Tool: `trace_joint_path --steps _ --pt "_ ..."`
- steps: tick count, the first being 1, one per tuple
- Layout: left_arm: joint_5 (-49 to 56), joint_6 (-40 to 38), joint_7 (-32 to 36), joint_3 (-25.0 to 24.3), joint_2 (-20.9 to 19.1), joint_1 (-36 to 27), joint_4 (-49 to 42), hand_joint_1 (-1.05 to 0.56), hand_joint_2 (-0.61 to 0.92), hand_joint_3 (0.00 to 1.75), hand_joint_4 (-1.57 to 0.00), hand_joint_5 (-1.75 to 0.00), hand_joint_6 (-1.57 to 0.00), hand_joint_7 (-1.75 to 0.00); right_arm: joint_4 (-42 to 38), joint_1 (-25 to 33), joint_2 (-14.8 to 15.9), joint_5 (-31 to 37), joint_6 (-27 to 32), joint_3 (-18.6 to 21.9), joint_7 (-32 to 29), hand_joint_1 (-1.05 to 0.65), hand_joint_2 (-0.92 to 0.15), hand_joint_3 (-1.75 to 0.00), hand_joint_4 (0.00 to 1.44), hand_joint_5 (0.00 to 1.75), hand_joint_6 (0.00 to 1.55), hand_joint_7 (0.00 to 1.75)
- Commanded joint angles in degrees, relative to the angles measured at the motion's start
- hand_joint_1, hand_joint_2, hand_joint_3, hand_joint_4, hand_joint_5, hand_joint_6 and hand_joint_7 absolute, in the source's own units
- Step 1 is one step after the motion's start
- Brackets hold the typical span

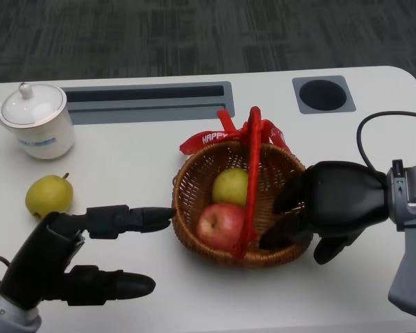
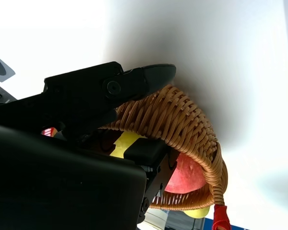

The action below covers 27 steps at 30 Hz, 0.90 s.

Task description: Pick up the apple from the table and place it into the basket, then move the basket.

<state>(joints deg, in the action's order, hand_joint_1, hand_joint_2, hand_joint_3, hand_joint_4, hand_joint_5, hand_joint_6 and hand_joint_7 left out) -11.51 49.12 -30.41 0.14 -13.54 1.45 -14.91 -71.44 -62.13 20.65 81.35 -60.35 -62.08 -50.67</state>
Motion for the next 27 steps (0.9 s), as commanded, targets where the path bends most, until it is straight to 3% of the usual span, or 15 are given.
trace_joint_path --steps 1,6,15,22,27 --pt "0.25 1.15 0.97 -0.39 0.44 -0.18 -0.48 -0.55 0.83 0.00 -0.92 -0.01 -0.81 0.00 -1.22 -0.51 -1.96 -0.96 1.66 -1.22 2.98 -0.67 -0.92 -0.04 0.78 0.04 0.66 0.02" --pt "0.60 1.52 1.85 -0.57 1.52 -0.85 -0.07 -0.55 0.83 0.00 -0.93 -0.01 -0.82 0.00 -3.16 -1.00 -2.69 -5.77 1.88 0.61 9.54 -0.62 -0.92 -0.02 0.81 0.04 0.67 0.01" --pt "0.12 2.56 2.60 -0.98 2.37 -1.39 -0.31 -0.55 0.84 0.00 -0.94 -0.01 -0.83 0.00 -5.46 -0.71 -2.45 -16.58 4.46 7.73 24.09 -0.21 -0.89 -0.03 0.91 0.05 0.82 0.04" --pt "0.03 3.11 2.87 -0.98 2.83 -1.29 -0.18 -0.55 0.84 0.00 -0.96 -0.01 -0.84 -0.01 -6.12 1.26 -2.15 -24.45 8.53 14.77 32.91 -0.26 -0.92 -0.16 0.89 0.02 0.83 0.02" --pt "0.96 3.76 3.77 -1.44 2.84 -2.05 0.79 -0.57 0.84 0.00 -0.97 -0.02 -0.85 -0.01 -6.21 2.85 -3.15 -27.22 11.87 17.15 37.15 -0.31 -0.92 -0.27 0.89 0.01 0.81 0.00"
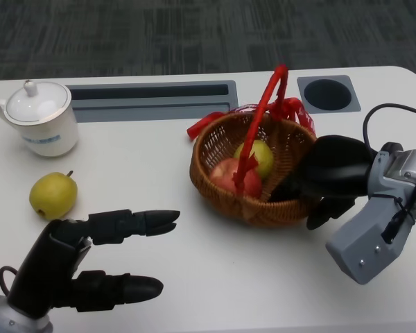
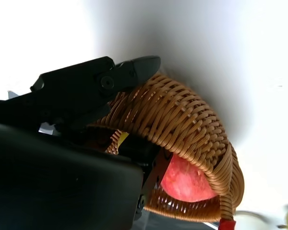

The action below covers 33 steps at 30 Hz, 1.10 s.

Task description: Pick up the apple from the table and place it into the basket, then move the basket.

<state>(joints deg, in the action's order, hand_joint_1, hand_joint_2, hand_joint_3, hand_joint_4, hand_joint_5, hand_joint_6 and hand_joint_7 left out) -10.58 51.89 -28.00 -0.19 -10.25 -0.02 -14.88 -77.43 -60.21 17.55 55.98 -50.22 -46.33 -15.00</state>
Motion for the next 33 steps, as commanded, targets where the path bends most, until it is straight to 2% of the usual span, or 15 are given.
trace_joint_path --steps 1,5,9,15,19,26,33 --pt "0.20 1.10 1.60 -1.19 -0.45 -0.88 1.11 -0.57 0.84 0.00 -0.97 -0.02 -0.85 -0.01 -0.25 1.25 -0.31 -2.21 2.35 1.75 1.77 -0.31 -0.92 -0.28 0.90 0.02 0.81 0.00" --pt "0.36 1.28 2.26 -1.33 -0.41 -1.93 2.08 -0.57 0.84 0.00 -0.98 -0.02 -0.85 -0.01 -0.66 2.47 -1.63 -3.74 5.59 3.41 2.02 -0.33 -0.92 -0.27 0.96 0.04 0.83 0.01" --pt "0.38 2.18 2.48 -1.54 -0.20 -3.02 2.66 -0.58 0.84 0.00 -0.99 -0.02 -0.86 -0.01 -1.59 2.70 -3.20 -6.24 11.11 6.11 5.79 -0.33 -0.92 -0.27 0.98 0.04 0.84 0.01" --pt "-0.06 4.78 2.53 -1.60 0.08 -5.72 3.23 -0.58 0.84 0.00 -1.00 -0.02 -0.87 -0.01 -2.53 1.82 -5.49 -7.96 22.46 8.90 7.31 -0.30 -0.92 -0.25 1.05 0.07 0.87 0.02" --pt "-0.06 6.35 2.87 -1.26 0.11 -9.19 5.52 -0.57 0.84 0.00 -1.00 -0.02 -0.87 0.00 -2.94 0.52 -6.48 -8.83 30.21 10.50 8.79 -0.25 -0.92 -0.20 1.02 0.04 0.89 0.02" --pt "-0.17 5.87 3.40 -0.17 -0.53 -17.02 11.44 -0.57 0.83 0.00 -1.00 -0.01 -0.88 -0.01 -3.13 -2.05 -6.39 -10.92 38.03 14.37 10.36 -0.31 -0.92 -0.12 1.02 0.02 0.92 0.02" --pt "-0.81 5.70 4.26 -0.27 -0.68 -20.62 14.60 -0.54 0.82 0.00 -0.99 0.00 -0.87 0.00 -3.14 -3.57 -4.27 -11.02 40.47 16.51 10.24 -0.27 -0.92 -0.07 0.98 0.00 0.93 0.01"
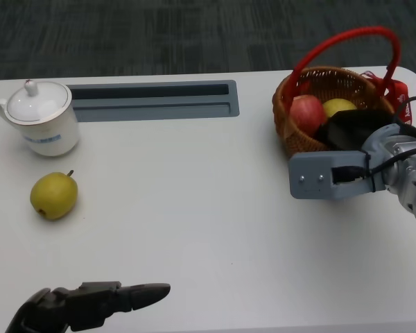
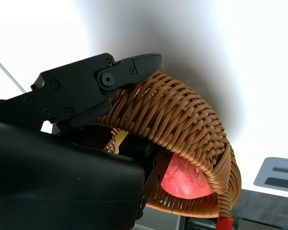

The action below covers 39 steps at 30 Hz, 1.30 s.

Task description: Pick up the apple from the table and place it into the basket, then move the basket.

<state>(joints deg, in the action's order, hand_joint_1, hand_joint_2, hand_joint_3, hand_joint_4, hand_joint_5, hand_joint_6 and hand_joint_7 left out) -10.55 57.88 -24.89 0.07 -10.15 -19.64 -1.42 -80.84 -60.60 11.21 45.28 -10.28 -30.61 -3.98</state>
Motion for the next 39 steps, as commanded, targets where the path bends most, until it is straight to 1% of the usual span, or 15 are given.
trace_joint_path --steps 1,6,8,12,16,20,23,26,29,31,36,39 --pt "-0.82 -0.34 1.23 -0.67 -0.90 -1.15 1.30 -0.54 0.82 0.00 -0.99 0.00 -0.87 0.00 0.26 -3.30 2.25 -0.23 0.69 0.89 -0.77 -0.27 -0.92 -0.07 0.97 0.00 0.93 0.00" --pt "-0.63 -0.65 1.18 -1.08 -1.63 -0.99 0.81 -0.54 0.82 0.00 -0.99 0.00 -0.87 0.00 0.31 -3.38 2.27 -1.21 0.91 2.52 -0.73 -0.28 -0.92 -0.05 1.02 0.03 0.92 0.00" --pt "-0.44 -1.01 1.17 -1.02 -1.76 -0.84 0.53 -0.54 0.82 0.00 -0.99 0.00 -0.87 0.00 0.36 -3.16 2.16 -1.35 0.41 3.12 -0.88 -0.31 -0.90 -0.03 1.00 0.02 0.89 0.00" --pt "-0.25 -1.34 1.11 -0.80 -1.84 -0.39 -0.09 -0.56 0.83 0.00 -1.00 0.00 -0.87 0.00 0.40 -2.55 1.88 -1.64 -0.65 4.27 -0.86 -0.44 -0.82 0.00 0.83 0.00 0.78 0.00" --pt "0.22 -1.81 1.34 -0.69 -1.62 -0.04 0.10 -0.57 0.83 0.00 -1.00 0.00 -0.88 0.00 0.41 -2.15 1.88 -1.41 -1.96 4.58 -0.14 -0.57 -0.76 0.00 0.65 0.00 0.63 0.00" --pt "0.12 -1.41 1.24 -0.29 -1.41 0.64 -0.32 -0.56 0.83 0.00 -1.00 0.00 -0.88 0.00 0.54 -2.26 1.59 -2.71 -3.24 5.84 2.61 -0.66 -0.74 0.00 0.46 0.00 0.48 0.00" --pt "-0.09 -1.03 1.13 0.01 -1.44 0.99 -0.71 -0.56 0.82 0.00 -1.00 0.00 -0.88 0.00 0.71 -2.34 1.43 -3.64 -4.47 6.52 4.21 -0.75 -0.73 0.00 0.39 0.00 0.44 0.00" --pt "-0.64 -0.44 0.88 0.31 -1.48 1.45 -1.34 -0.55 0.82 0.00 -1.00 0.00 -0.89 -0.01 0.87 -2.46 1.48 -3.26 -5.75 6.05 4.90 -0.86 -0.75 -0.01 0.33 0.00 0.38 0.00" --pt "-1.40 0.02 0.58 0.84 -1.54 2.32 -2.16 -0.53 0.81 0.00 -1.01 0.00 -0.90 -0.01 1.00 -2.48 1.92 -4.11 -6.74 6.85 5.93 -0.94 -0.77 -0.01 0.31 0.00 0.34 0.00" --pt "-1.64 -0.09 0.55 1.13 -1.64 2.77 -2.26 -0.53 0.81 0.00 -1.01 -0.01 -0.90 -0.01 1.09 -2.50 2.54 -5.37 -7.26 8.10 6.84 -0.94 -0.78 -0.01 0.32 0.00 0.32 0.00" --pt "-2.74 0.19 0.08 1.76 -1.81 4.20 -3.45 -0.52 0.81 0.00 -1.02 -0.01 -0.92 -0.01 1.38 -2.01 4.26 -9.32 -8.56 11.92 8.63 -0.85 -0.74 0.00 0.36 0.01 0.32 0.00" --pt "-3.05 -0.56 0.03 1.96 -1.95 5.02 -3.56 -0.53 0.80 0.00 -1.03 -0.01 -0.93 -0.01 1.65 -1.29 5.56 -11.90 -10.46 14.23 10.11 -0.81 -0.74 0.00 0.39 0.02 0.33 0.00"
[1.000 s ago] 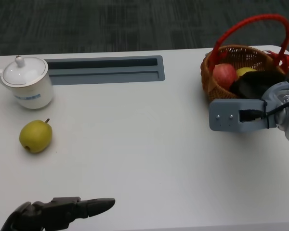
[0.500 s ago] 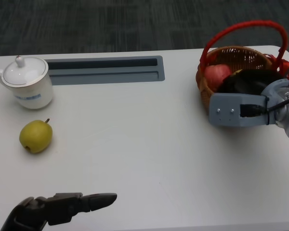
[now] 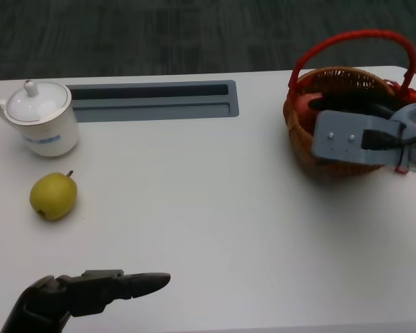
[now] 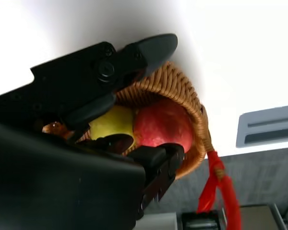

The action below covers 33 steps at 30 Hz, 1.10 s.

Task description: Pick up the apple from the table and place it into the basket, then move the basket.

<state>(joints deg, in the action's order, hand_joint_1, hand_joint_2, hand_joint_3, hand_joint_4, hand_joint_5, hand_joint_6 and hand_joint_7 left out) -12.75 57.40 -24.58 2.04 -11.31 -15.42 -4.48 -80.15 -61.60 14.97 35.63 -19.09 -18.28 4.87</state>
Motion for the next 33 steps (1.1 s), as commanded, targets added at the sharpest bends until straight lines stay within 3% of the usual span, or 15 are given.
trace_joint_path --steps 1,8,13,17,25,33 --pt "-0.81 -0.34 -0.22 -0.04 -0.85 1.07 -0.44 -0.53 0.80 0.00 -1.03 -0.01 -0.93 -0.01 1.10 -0.03 2.30 -2.75 -2.51 2.30 1.39 -0.81 -0.74 -0.01 0.40 0.02 0.33 0.00" --pt "-1.35 -1.64 -0.22 -0.59 -1.31 3.73 -1.51 -0.54 0.80 0.00 -1.03 -0.01 -0.93 -0.01 2.77 2.61 5.28 -4.53 -12.04 2.75 0.88 -0.84 -0.76 -0.01 0.44 0.01 0.36 0.01" --pt "-1.22 -1.52 -0.44 -1.41 -1.71 7.10 -4.01 -0.54 0.80 0.00 -1.02 0.00 -0.90 0.00 5.22 7.06 7.11 -6.82 -23.83 3.62 -0.59 -0.91 -0.82 -0.02 0.47 0.01 0.38 0.01" --pt "-1.92 -0.76 -1.37 -1.92 -2.11 10.39 -7.50 -0.54 0.80 0.00 -1.00 0.00 -0.87 0.00 7.51 12.36 6.94 -12.72 -34.10 6.89 2.54 -0.86 -0.82 -0.01 0.49 0.01 0.40 0.01" --pt "-3.98 1.77 -4.32 -2.62 -2.00 16.63 -14.95 -0.52 0.80 0.00 -0.99 0.00 -0.87 0.00 13.96 23.76 2.03 -27.27 -47.72 11.01 14.40 -0.70 -0.81 -0.01 0.55 0.02 0.49 0.02" --pt "-3.38 3.90 -4.52 -3.54 -1.90 19.49 -18.80 -0.52 0.80 0.00 -0.98 0.00 -0.87 0.00 20.42 30.94 -3.76 -36.75 -50.13 11.47 21.53 -0.51 -0.79 0.00 0.65 0.02 0.54 0.01"
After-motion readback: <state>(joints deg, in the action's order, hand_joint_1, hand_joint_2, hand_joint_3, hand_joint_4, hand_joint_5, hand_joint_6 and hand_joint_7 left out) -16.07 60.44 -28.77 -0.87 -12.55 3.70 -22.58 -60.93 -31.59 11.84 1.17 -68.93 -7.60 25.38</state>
